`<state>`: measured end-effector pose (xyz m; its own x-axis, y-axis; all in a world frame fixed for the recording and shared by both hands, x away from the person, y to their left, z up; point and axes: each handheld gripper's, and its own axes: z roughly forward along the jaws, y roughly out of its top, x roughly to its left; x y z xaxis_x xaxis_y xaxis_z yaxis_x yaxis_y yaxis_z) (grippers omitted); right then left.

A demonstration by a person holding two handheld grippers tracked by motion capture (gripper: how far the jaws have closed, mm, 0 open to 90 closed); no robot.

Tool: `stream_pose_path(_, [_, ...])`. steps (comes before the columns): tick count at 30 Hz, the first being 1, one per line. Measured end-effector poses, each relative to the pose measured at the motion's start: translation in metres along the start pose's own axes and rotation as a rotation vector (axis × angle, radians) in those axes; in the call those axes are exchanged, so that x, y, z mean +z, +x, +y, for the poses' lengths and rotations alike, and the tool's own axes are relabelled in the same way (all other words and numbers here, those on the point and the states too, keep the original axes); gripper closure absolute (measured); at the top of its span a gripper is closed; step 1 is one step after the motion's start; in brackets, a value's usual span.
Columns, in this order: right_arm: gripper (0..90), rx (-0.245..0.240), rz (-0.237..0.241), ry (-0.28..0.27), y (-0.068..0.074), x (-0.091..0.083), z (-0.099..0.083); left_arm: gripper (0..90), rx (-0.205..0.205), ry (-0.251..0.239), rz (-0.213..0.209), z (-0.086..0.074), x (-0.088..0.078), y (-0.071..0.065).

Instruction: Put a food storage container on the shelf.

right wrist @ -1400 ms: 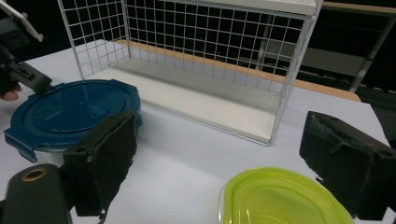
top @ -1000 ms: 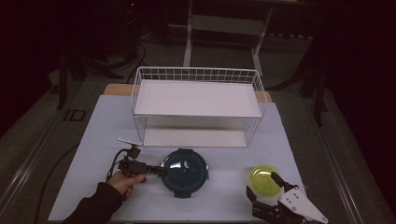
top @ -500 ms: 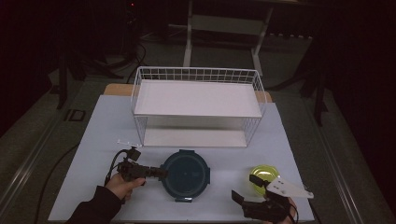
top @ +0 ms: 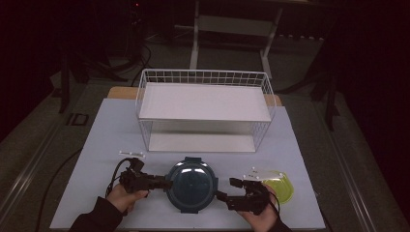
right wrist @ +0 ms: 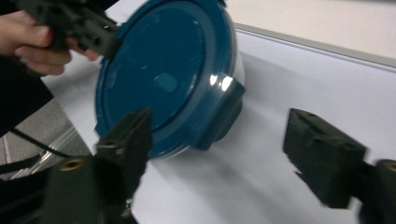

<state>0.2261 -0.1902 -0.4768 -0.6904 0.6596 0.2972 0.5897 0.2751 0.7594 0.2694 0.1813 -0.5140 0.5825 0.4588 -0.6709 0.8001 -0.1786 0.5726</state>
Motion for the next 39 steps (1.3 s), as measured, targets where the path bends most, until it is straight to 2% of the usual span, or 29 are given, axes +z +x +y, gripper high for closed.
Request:
stream_pose_path(2, [30.6, 0.005, -0.008, 0.01, -0.001, 0.007, 0.0, 53.8, 0.01, 0.0, 0.003, -0.001, -0.001, -0.002])
stream_pose_path(4, [32.8, 0.028, 0.015, 0.023, -0.002, 0.013, -0.001, 54.0, 0.02, 0.001, 0.004, -0.003, -0.001, -0.004])
stream_pose_path(9, [37.9, 0.02, 0.034, 0.042, 0.0, 0.02, -0.002, 55.3, 0.046, 0.009, -0.006, -0.006, -0.002, -0.007])
stream_pose_path(13, [43.4, 0.032, 0.077, 0.052, -0.001, 0.021, -0.001, 55.8, 0.045, 0.015, -0.012, -0.009, -0.003, -0.007])
stream_pose_path(17, [50.9, 0.055, 0.141, 0.065, -0.005, 0.022, 0.0, 56.0, 0.044, 0.011, -0.017, -0.01, -0.003, -0.006])
stream_pose_path(23, [52.3, 0.094, 0.19, 0.073, -0.01, 0.023, -0.001, 56.3, 0.038, 0.009, -0.02, -0.011, -0.004, -0.006])
stream_pose_path(30, [52.8, 0.114, 0.189, 0.054, -0.008, 0.024, -0.002, 56.5, 0.009, -0.024, -0.022, -0.017, -0.004, -0.005])
stream_pose_path(32, [53.3, 0.114, 0.19, 0.057, -0.008, 0.024, -0.002, 56.6, 0.017, -0.026, -0.02, -0.018, -0.004, -0.006])
stream_pose_path(33, [55.8, 0.136, 0.195, 0.063, -0.01, 0.024, -0.002, 56.8, 0.024, -0.025, -0.017, -0.018, -0.004, -0.009])
stream_pose_path(34, [56.0, 0.181, 0.213, 0.052, -0.013, 0.024, -0.004, 56.8, 0.024, -0.021, -0.012, -0.017, -0.003, -0.01])
stream_pose_path(35, [56.0, 0.192, 0.224, 0.051, -0.016, 0.025, -0.005, 56.9, 0.021, -0.02, -0.013, -0.017, -0.003, -0.011])
stream_pose_path(39, [56.1, 0.193, 0.211, 0.051, -0.014, 0.024, -0.005, 57.0, 0.014, -0.029, -0.015, -0.018, -0.003, -0.011])
